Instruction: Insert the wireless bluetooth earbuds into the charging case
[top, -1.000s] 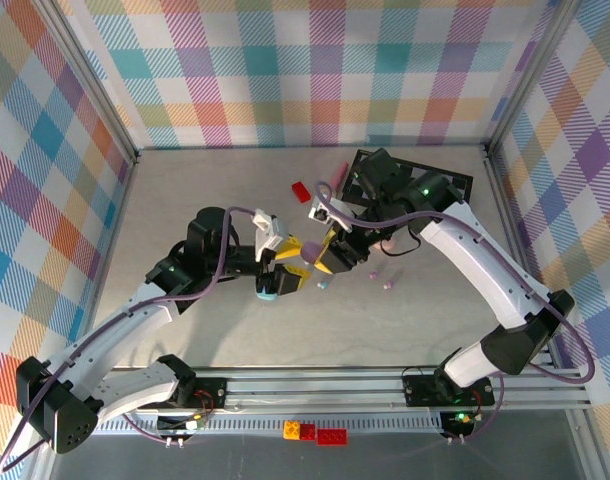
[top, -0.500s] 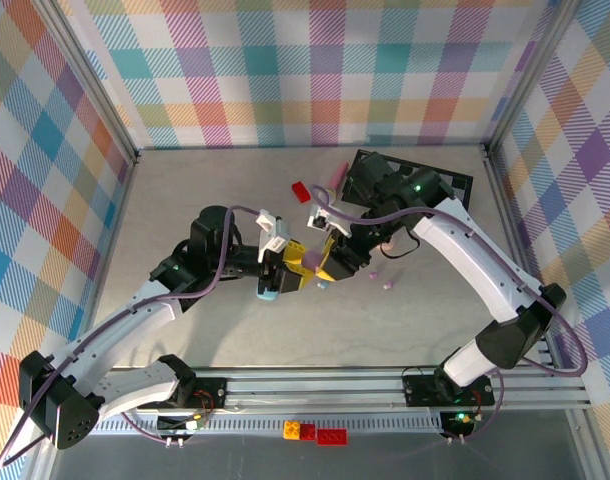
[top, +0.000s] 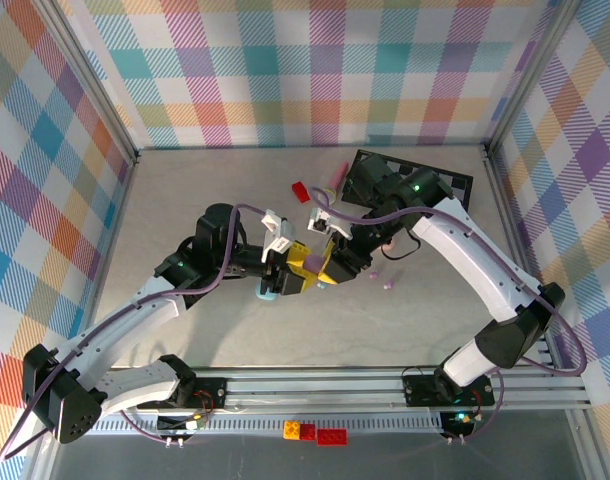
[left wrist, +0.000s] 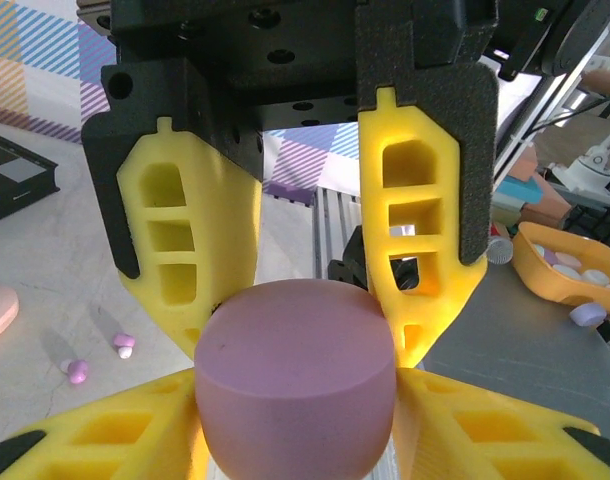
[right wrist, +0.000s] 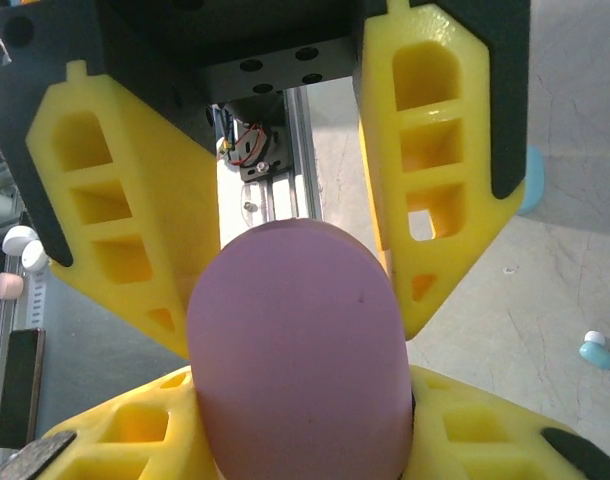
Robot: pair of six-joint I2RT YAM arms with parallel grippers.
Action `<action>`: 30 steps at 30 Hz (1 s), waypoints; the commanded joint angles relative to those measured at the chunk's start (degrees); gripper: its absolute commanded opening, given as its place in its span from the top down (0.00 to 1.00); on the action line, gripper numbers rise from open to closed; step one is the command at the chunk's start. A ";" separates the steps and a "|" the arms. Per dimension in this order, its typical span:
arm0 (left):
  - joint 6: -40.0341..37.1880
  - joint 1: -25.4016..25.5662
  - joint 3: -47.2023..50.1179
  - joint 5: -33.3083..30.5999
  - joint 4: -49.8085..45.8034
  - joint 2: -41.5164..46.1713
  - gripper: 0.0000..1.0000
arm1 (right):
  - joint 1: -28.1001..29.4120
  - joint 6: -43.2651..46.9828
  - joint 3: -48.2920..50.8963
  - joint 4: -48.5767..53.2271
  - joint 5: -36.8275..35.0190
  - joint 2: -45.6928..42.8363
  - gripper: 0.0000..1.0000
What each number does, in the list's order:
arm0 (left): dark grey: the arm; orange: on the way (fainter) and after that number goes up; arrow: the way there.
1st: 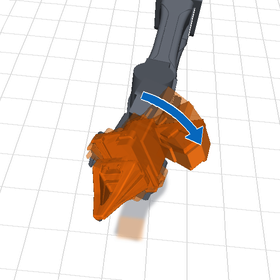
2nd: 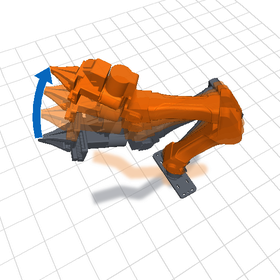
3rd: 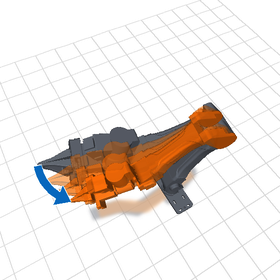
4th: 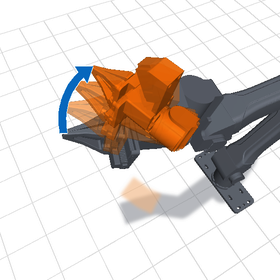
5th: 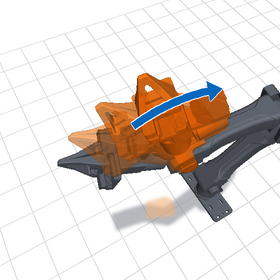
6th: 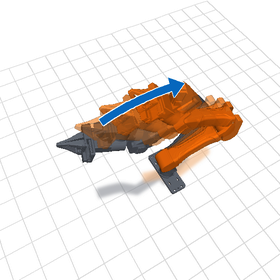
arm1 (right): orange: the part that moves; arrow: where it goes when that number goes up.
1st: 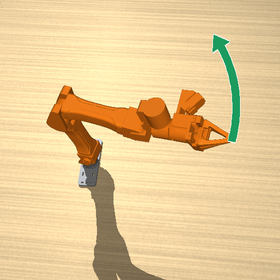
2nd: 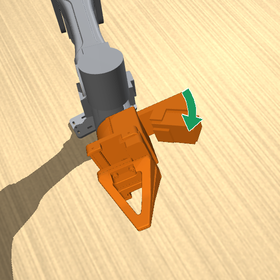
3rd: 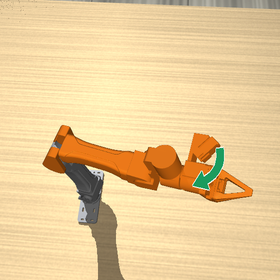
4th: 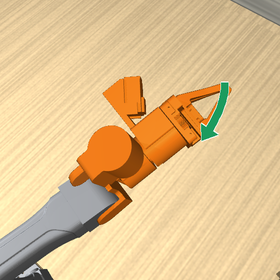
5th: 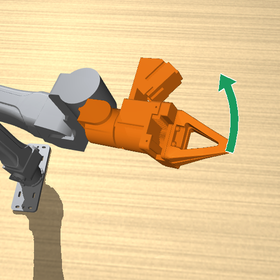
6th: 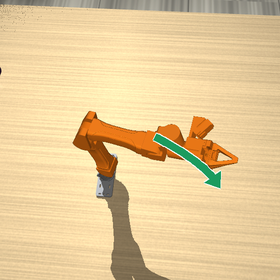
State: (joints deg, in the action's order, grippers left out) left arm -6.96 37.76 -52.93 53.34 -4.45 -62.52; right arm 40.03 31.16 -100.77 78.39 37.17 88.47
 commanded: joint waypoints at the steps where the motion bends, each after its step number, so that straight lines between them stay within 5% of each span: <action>1: -1.59 1.09 -2.59 3.47 0.26 -0.19 0.51 | -0.13 1.85 -1.73 -0.32 1.68 0.56 0.78; 6: -2.59 1.35 -2.62 3.87 -0.77 -0.14 0.55 | -0.18 1.71 -1.71 -0.78 1.68 0.13 0.78; 11: -4.10 1.44 -2.30 4.34 -1.79 0.02 0.71 | -0.17 1.85 -1.55 -0.69 1.44 -0.14 0.70; 21: -5.33 1.44 1.45 2.99 0.84 1.83 0.72 | -1.40 -0.04 0.92 -3.16 0.03 -2.07 0.34; 30: -6.53 1.44 3.09 2.38 0.83 3.02 0.72 | -3.27 -1.60 1.28 -4.96 -0.51 -3.01 0.29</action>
State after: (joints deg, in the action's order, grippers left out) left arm -11.66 38.26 -50.06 53.76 -4.73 -60.93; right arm 37.43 30.37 -100.01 75.88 36.42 87.22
